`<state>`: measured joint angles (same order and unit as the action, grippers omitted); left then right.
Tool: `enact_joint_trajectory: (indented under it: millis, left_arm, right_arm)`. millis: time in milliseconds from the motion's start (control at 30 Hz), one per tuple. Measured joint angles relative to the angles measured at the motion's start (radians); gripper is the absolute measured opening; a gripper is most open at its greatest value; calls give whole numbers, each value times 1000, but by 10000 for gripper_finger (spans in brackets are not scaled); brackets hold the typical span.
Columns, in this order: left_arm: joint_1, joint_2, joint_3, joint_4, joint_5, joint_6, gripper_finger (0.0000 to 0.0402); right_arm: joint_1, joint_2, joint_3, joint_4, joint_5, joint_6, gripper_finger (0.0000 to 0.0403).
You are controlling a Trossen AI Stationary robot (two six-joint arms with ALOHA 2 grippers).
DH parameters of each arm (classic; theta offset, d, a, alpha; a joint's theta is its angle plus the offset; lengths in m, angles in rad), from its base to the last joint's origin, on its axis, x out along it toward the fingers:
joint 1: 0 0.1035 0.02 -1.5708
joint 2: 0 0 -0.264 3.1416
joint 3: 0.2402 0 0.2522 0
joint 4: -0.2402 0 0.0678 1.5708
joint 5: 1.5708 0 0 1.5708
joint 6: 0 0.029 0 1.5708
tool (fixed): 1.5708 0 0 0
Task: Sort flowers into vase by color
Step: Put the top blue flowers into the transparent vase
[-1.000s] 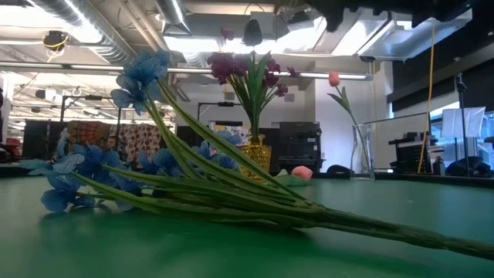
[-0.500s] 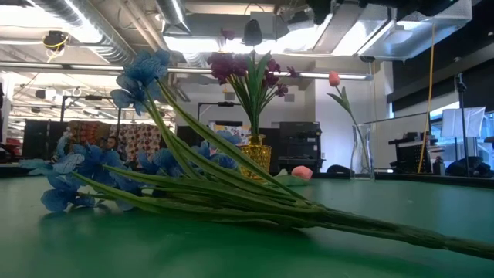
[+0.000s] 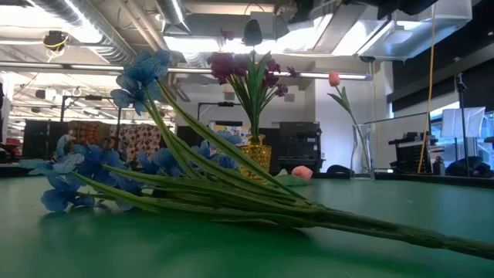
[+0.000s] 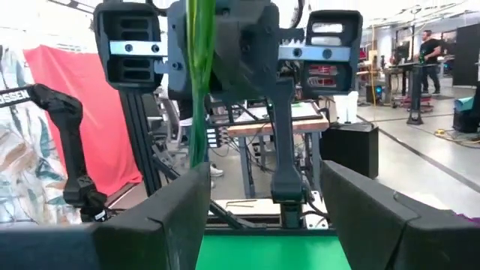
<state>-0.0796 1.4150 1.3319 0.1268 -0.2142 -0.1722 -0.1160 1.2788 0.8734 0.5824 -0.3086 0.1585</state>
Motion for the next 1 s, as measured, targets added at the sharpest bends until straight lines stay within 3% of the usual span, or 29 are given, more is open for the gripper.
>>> enact_joint_trajectory:
  millis: [700, 833, 1000]
  left_arm:
    - [30, 26, 0, 8, -3, 1, 1]
    - [30, 26, 0, -5, -2, 1, 1]
    - [29, 26, 0, -23, -2, 1, 1]
  right_arm:
    - [38, 9, 0, -13, -15, -9, 248]
    - [38, 9, 0, -10, 10, -11, 217]
    - [38, 9, 0, -10, 10, -13, 137]
